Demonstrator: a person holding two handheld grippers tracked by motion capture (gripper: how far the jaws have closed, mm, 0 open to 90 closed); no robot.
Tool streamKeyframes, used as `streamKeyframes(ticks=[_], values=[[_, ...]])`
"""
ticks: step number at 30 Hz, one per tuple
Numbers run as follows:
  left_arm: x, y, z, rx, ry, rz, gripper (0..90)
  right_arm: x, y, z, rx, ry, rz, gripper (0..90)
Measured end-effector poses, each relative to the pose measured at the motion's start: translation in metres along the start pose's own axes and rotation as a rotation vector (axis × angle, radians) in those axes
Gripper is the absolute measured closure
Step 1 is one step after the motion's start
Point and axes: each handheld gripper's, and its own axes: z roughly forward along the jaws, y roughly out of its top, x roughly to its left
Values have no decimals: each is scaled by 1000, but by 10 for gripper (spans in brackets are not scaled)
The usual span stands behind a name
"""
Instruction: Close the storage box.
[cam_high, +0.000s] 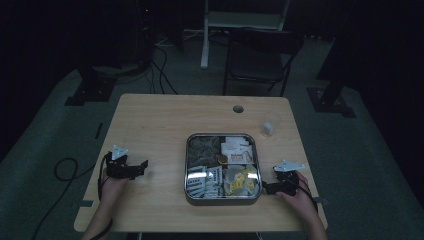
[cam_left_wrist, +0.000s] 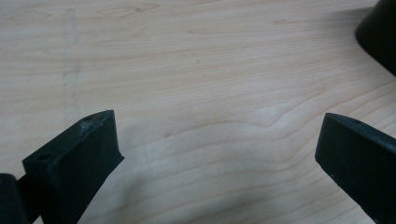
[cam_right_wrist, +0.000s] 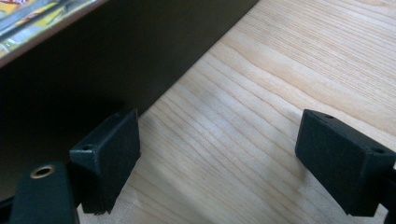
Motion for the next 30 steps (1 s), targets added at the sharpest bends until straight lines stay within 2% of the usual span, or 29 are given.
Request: streamKeyframes(ticks=[6, 13, 18, 20, 24, 30], values=[[2, -6, -7, 8, 30, -12, 5, 0, 0, 0, -1, 0, -1, 135], [4, -11, -15, 9, 39, -45, 5, 0, 0, 0, -1, 0, 1, 136], [7, -15, -20, 16, 77, -52, 5, 0, 0, 0, -1, 0, 1, 135], [8, -18, -21, 20, 80, -57, 5, 0, 0, 0, -1, 0, -1, 136], [9, -21, -25, 21, 85, -55, 5, 0, 0, 0, -1, 0, -1, 136], [7, -25, -29, 43, 136, -45, 5, 0, 0, 0, -1, 0, -1, 135]])
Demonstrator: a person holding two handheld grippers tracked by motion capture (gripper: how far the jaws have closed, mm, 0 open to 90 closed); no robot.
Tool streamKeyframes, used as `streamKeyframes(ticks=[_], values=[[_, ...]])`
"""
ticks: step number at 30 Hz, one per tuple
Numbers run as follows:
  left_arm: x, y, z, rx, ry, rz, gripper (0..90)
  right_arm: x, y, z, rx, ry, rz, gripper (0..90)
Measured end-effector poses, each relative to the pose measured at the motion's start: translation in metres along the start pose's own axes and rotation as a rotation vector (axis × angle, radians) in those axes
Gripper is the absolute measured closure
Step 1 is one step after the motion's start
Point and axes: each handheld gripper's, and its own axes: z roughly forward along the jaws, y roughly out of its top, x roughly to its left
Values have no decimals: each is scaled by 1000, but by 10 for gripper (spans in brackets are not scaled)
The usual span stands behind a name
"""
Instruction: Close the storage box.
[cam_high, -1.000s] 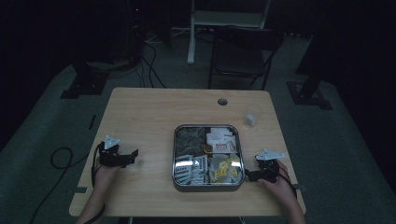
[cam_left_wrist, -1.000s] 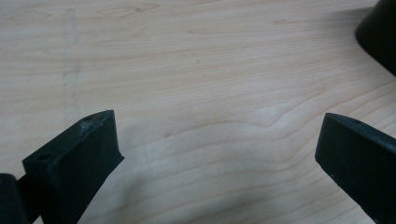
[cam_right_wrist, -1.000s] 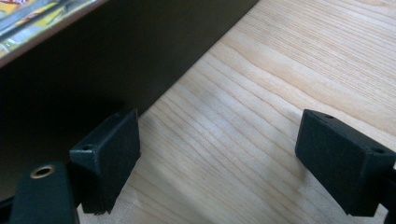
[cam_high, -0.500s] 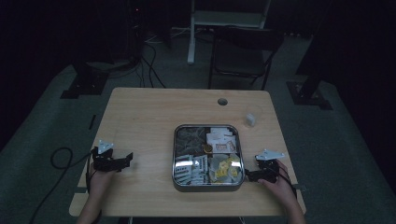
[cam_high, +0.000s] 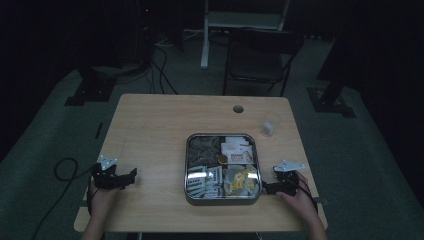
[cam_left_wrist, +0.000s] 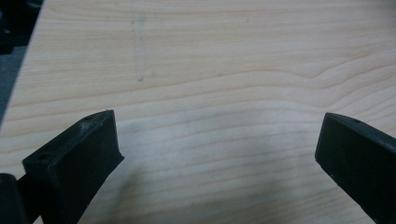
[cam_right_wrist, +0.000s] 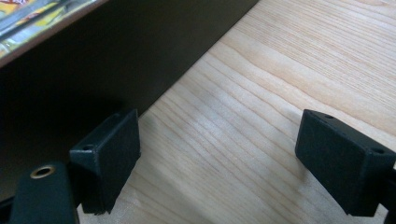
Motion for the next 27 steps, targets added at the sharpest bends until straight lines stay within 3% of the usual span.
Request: streamKeyframes(ticks=[17, 27], values=[[3, -9, -6, 22, 124, -36, 5, 0, 0, 0, -1, 0, 1, 136], [4, -10, -6, 32, 151, -55, 5, 0, 0, 0, -1, 0, 1, 135]])
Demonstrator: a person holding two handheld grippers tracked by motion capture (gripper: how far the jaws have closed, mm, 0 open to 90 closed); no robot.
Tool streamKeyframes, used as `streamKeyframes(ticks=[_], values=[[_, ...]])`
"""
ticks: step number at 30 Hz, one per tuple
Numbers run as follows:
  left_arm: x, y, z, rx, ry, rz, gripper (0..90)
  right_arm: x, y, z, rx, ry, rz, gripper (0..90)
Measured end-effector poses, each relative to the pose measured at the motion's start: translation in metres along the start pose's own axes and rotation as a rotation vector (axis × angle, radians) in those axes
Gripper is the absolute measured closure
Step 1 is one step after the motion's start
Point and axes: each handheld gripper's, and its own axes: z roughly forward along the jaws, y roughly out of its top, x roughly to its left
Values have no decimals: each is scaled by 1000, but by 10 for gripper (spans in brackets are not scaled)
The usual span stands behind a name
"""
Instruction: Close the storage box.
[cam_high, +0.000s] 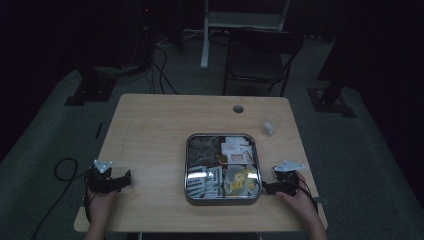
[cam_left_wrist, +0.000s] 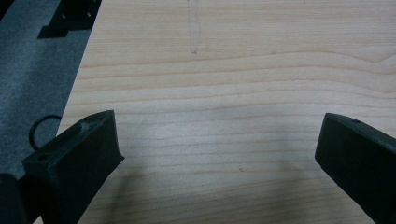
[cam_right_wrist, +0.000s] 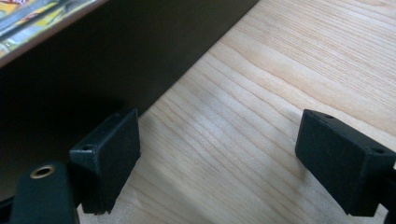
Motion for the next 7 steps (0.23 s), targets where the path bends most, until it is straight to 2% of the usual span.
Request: streamKeyframes(ticks=[7], values=[[1, 0, 1, 9, -2, -2, 5, 0, 0, 0, 0, 0, 0, 135]])
